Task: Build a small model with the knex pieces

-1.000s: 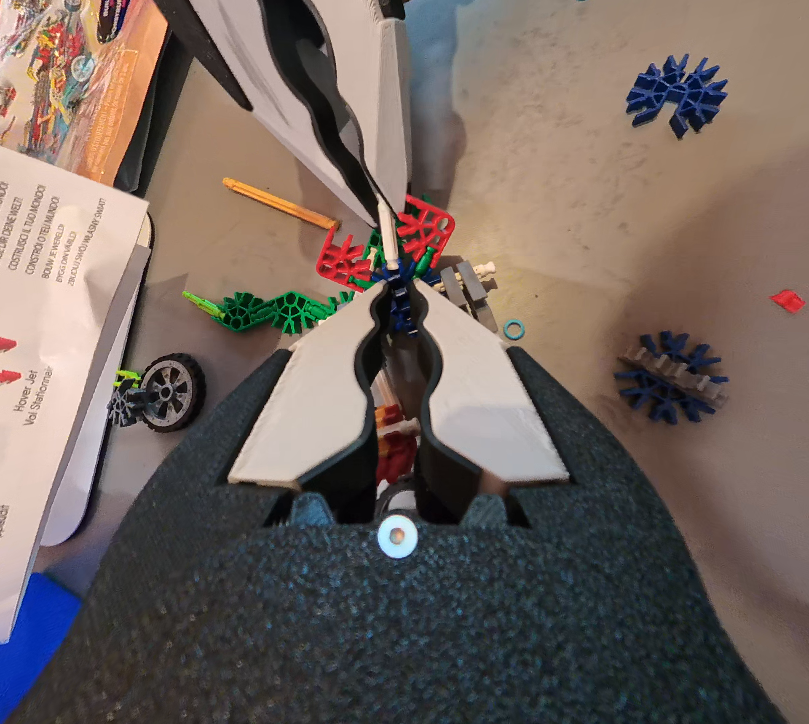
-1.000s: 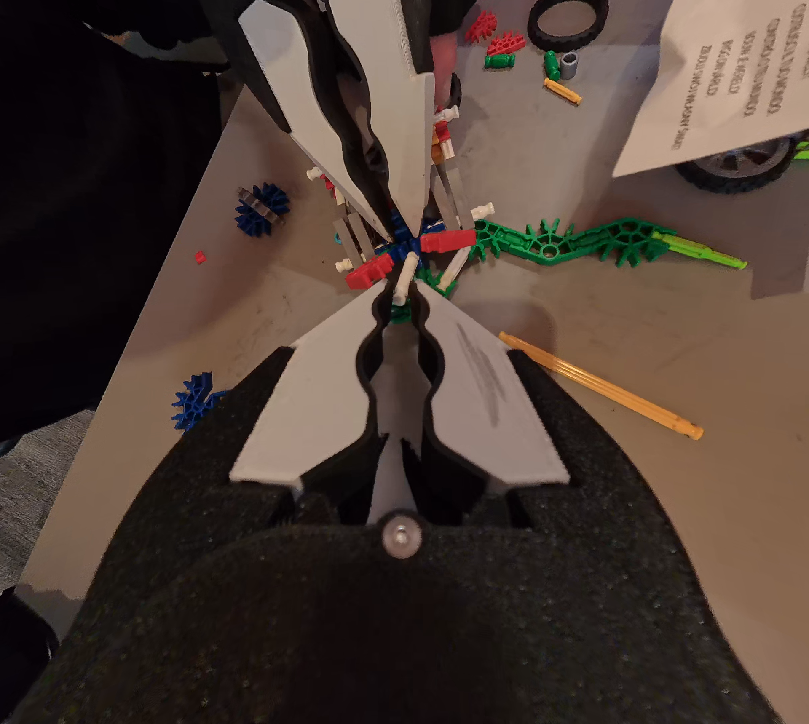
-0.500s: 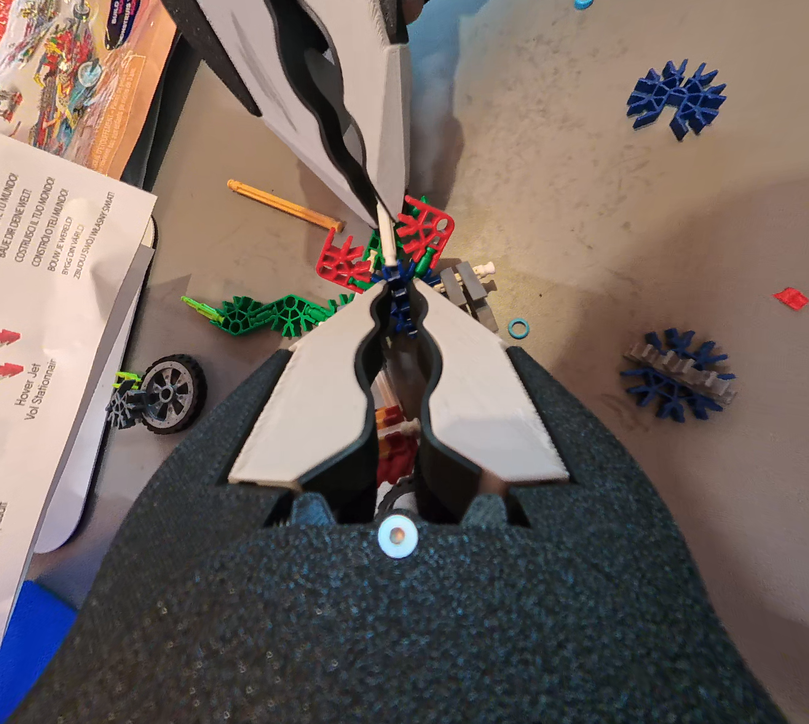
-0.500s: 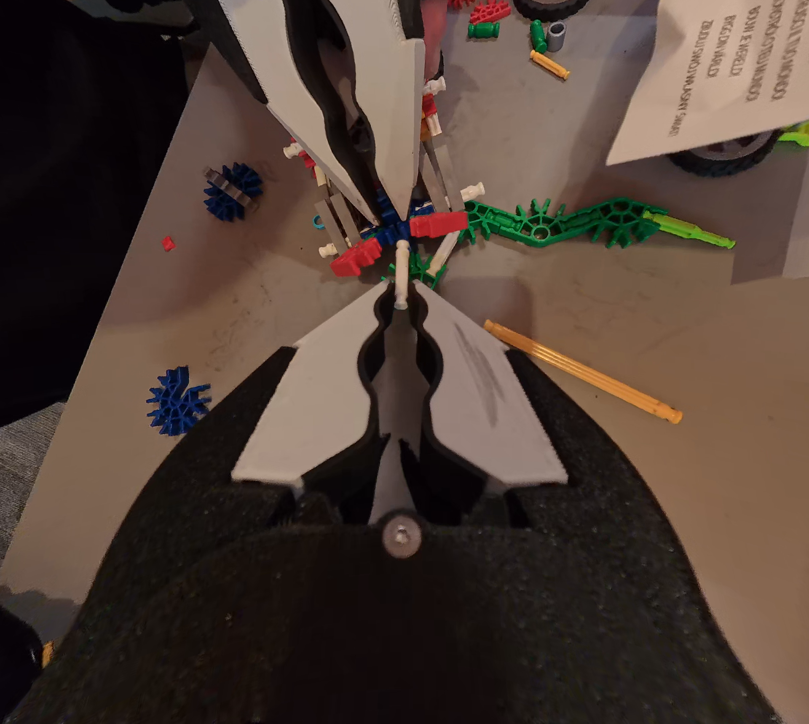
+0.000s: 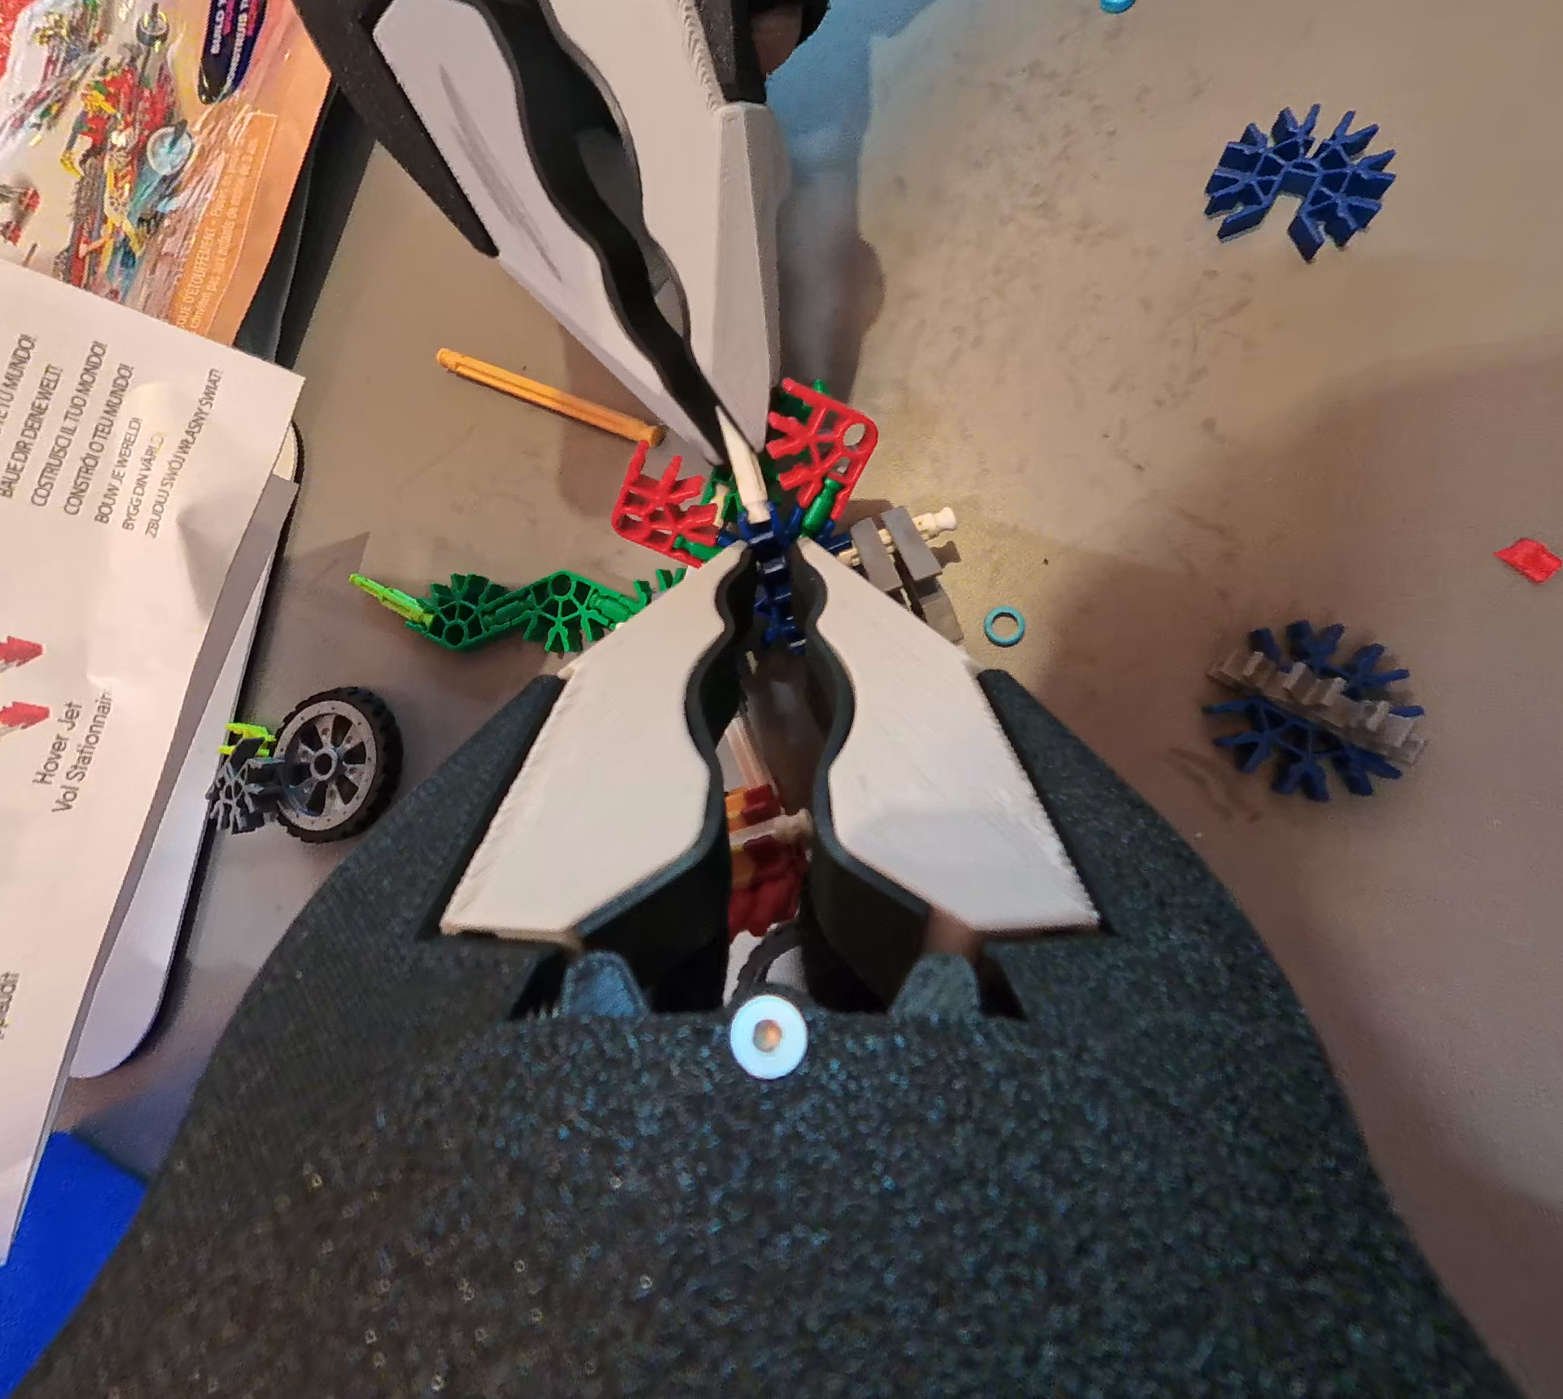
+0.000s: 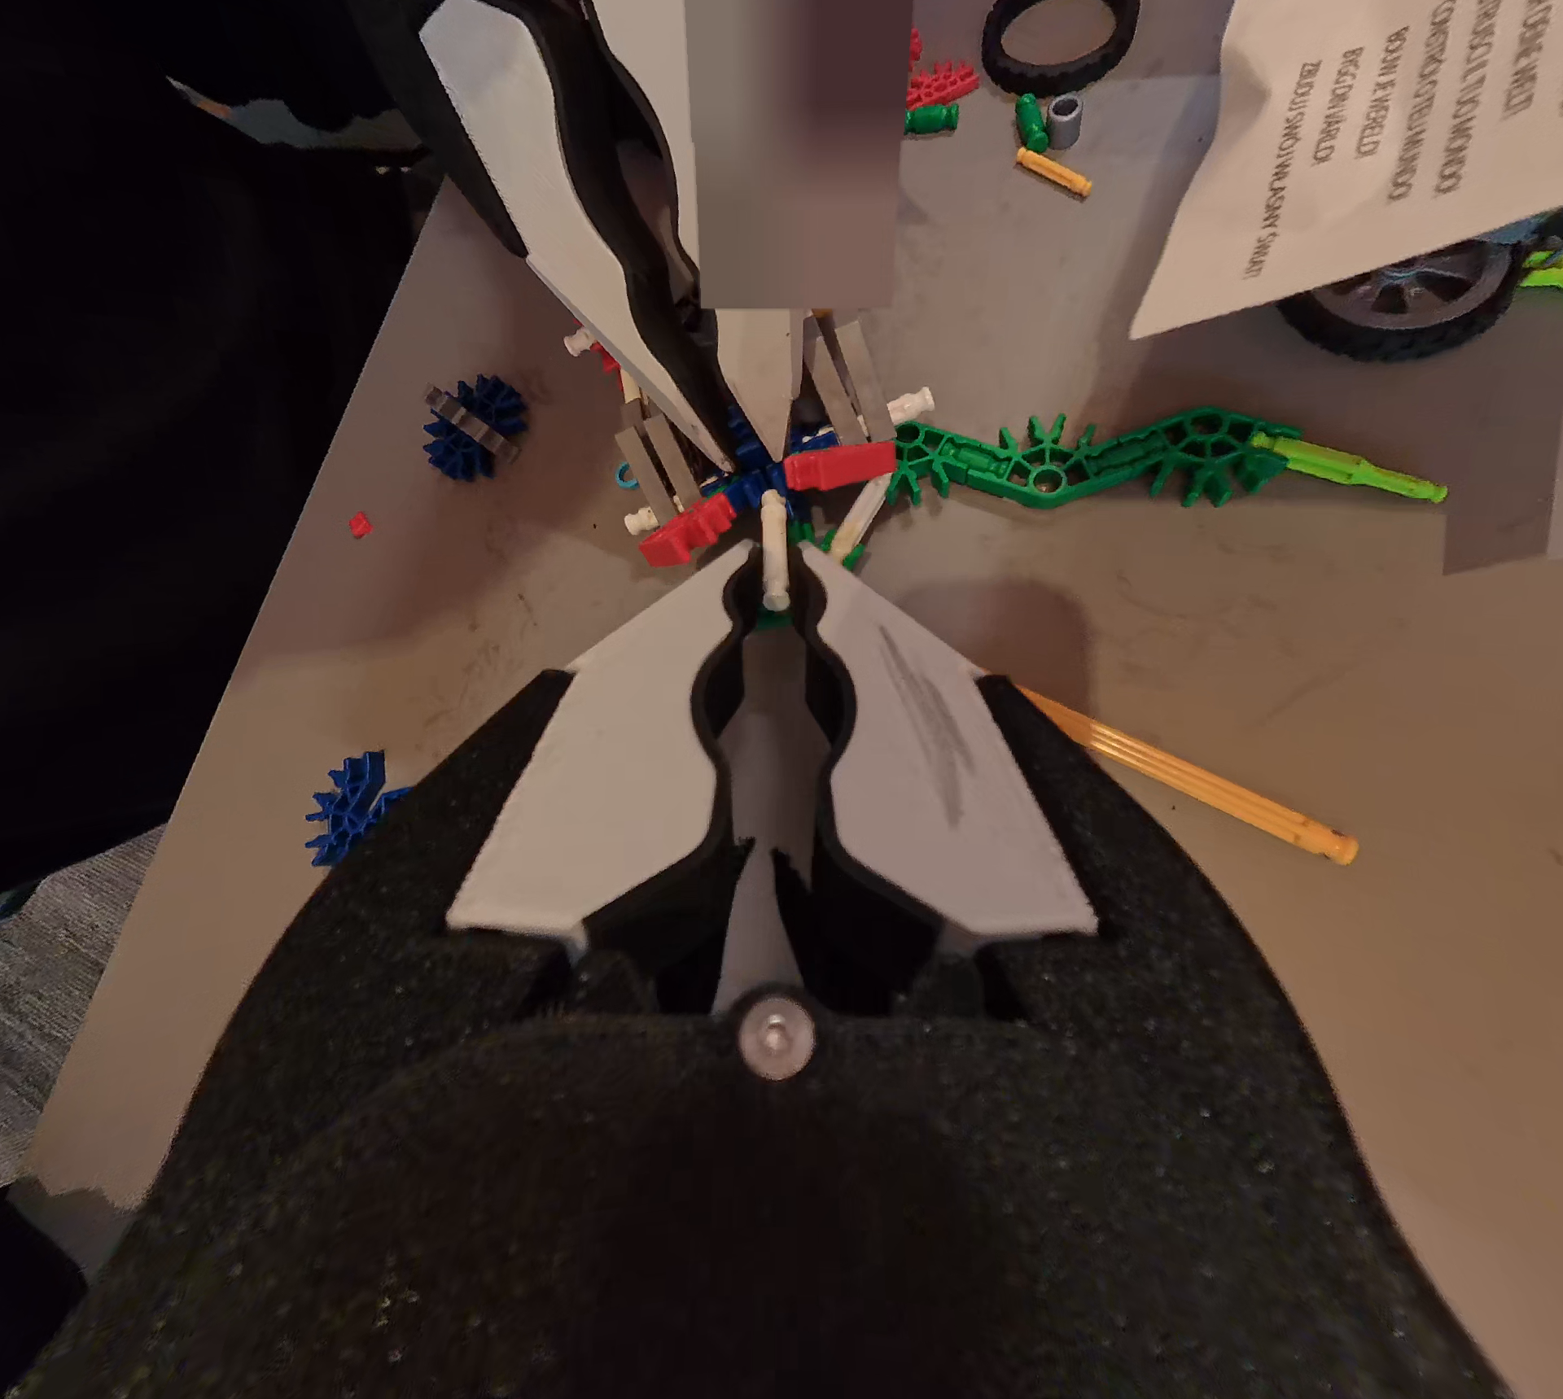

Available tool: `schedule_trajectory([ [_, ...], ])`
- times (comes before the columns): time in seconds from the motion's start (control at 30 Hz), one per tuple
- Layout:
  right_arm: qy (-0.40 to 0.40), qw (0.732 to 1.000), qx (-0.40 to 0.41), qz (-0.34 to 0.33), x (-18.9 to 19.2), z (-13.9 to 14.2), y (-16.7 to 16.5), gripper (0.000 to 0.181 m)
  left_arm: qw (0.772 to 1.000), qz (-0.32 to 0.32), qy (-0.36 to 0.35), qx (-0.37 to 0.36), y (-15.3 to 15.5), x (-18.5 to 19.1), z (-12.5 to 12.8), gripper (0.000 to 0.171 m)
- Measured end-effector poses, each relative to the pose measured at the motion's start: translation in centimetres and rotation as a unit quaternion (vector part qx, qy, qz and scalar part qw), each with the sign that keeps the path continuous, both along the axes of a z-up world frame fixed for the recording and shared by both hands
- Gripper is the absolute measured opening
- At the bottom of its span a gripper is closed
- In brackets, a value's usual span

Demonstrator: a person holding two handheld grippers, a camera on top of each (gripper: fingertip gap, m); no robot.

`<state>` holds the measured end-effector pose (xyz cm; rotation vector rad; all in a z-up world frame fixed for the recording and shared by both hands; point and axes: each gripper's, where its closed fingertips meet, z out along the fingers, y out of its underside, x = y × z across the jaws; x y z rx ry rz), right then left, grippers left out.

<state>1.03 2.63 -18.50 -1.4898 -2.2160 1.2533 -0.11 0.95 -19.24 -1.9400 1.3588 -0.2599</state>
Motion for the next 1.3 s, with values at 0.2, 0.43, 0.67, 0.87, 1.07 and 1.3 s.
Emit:
schedule_trajectory([
  [0.2,0.006,1.0,-0.006,-0.001,-0.22,0.02,-0.24,0.005,1.0,-0.004,-0.001,0.0,0.02,0.02,-0.01,0.007],
  [0.43,0.009,1.0,-0.016,0.0,-0.45,-0.3,-0.46,0.004,1.0,-0.007,-0.005,0.0,0.03,0.09,0.01,0.006],
  [0.67,0.0,1.0,-0.024,-0.006,-0.53,-0.29,-0.48,0.004,1.0,-0.007,-0.003,0.001,0.05,0.1,0.01,0.007],
  [0.87,0.001,1.0,0.012,-0.007,-0.69,-0.04,-0.38,0.003,1.0,-0.006,0.005,0.007,0.14,-0.02,0.01,0.006],
  [1.07,0.014,1.0,0.024,-0.008,-0.87,0.04,-0.4,0.002,1.0,-0.002,0.005,0.009,0.17,-0.19,0.02,0.006],
  [1.3,0.024,1.0,0.008,-0.01,-0.95,0.08,-0.47,0.001,1.0,0.002,0.002,0.009,0.19,-0.24,0.03,0.005],
])
